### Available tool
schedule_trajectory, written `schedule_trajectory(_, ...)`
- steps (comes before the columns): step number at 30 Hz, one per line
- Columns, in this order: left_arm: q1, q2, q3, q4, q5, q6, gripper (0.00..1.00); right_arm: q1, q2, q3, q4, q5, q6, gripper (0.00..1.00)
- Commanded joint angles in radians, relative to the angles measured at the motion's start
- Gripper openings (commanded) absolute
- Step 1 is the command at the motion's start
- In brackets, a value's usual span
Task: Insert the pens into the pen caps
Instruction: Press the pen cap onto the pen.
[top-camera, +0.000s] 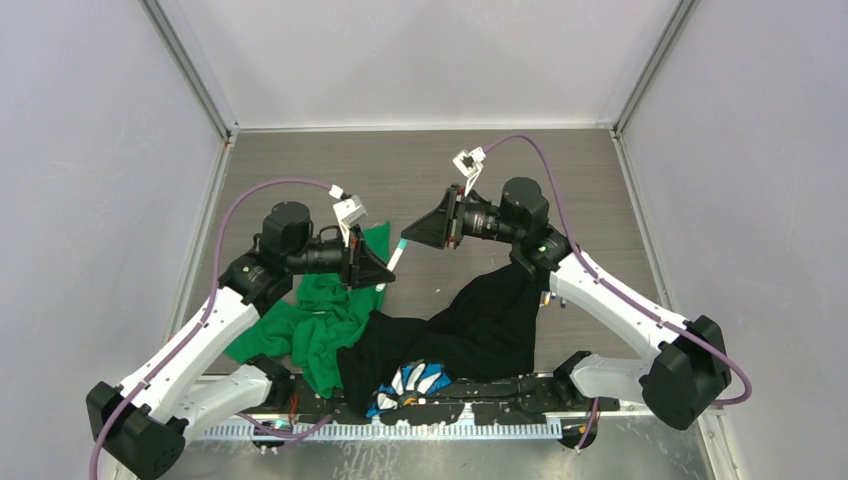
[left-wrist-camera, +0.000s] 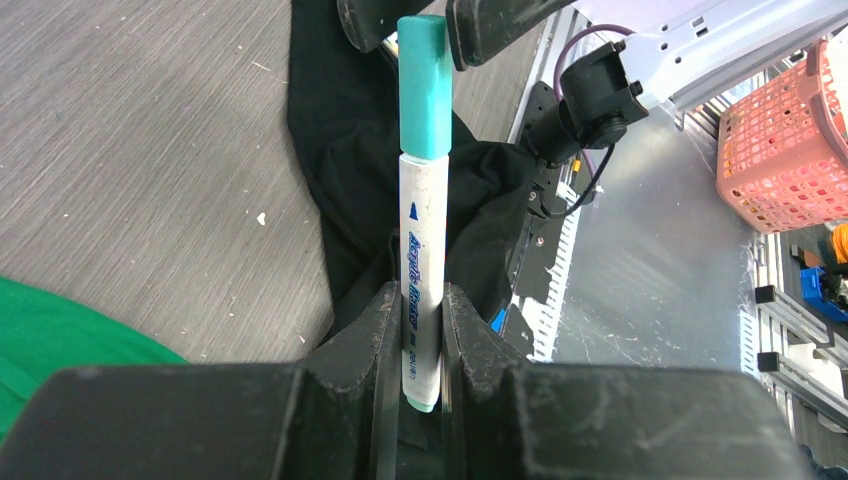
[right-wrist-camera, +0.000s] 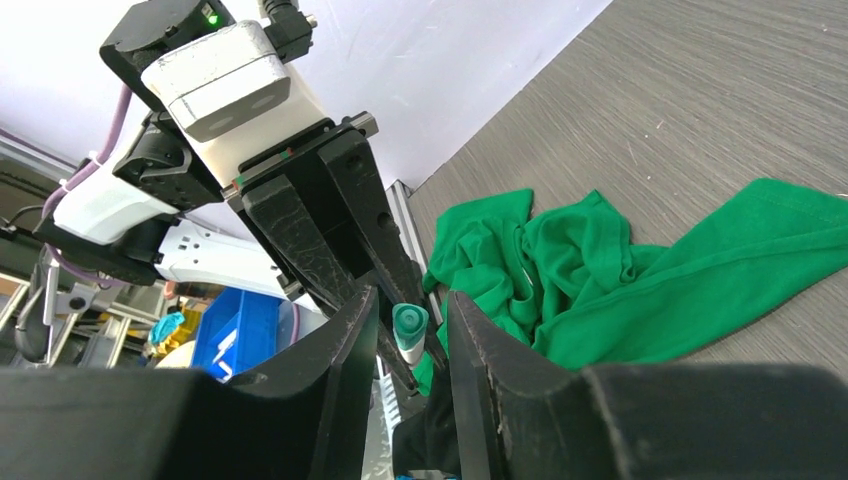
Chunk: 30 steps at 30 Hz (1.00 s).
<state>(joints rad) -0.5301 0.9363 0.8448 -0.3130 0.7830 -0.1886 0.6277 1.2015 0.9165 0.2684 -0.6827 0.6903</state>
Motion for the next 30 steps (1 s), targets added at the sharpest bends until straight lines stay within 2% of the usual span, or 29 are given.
schedule_trajectory(1,-0.004,-0.018,0.035,0.023,0.026,0.014,0.0,0.011,0.007,0.053,0.05,-0.038,0.006,0.37)
schedule_trajectory(4,-0.004,-0.017,0.035,0.02,0.026,0.014,0.0,0.017,0.017,0.056,0.054,-0.049,0.005,0.36)
schedule_trajectory(10,-0.004,-0.019,0.037,0.021,0.026,0.014,0.0,0.028,0.027,0.061,0.057,-0.067,0.0,0.28)
schedule_trajectory(14,-0.004,-0.032,0.032,0.042,0.048,0.001,0.0,0.028,0.023,0.05,0.059,-0.082,-0.013,0.07)
schedule_trajectory(16,-0.004,-0.044,0.022,0.08,0.086,-0.026,0.0,0.027,0.019,0.041,0.07,-0.105,-0.019,0.01)
schedule_trajectory(21,-0.002,-0.069,-0.009,0.221,0.197,-0.129,0.0,0.027,0.021,0.055,0.044,-0.202,-0.044,0.01)
schedule_trajectory(30,-0.003,-0.076,-0.044,0.449,0.259,-0.287,0.0,0.028,0.013,0.038,0.001,-0.297,-0.045,0.01)
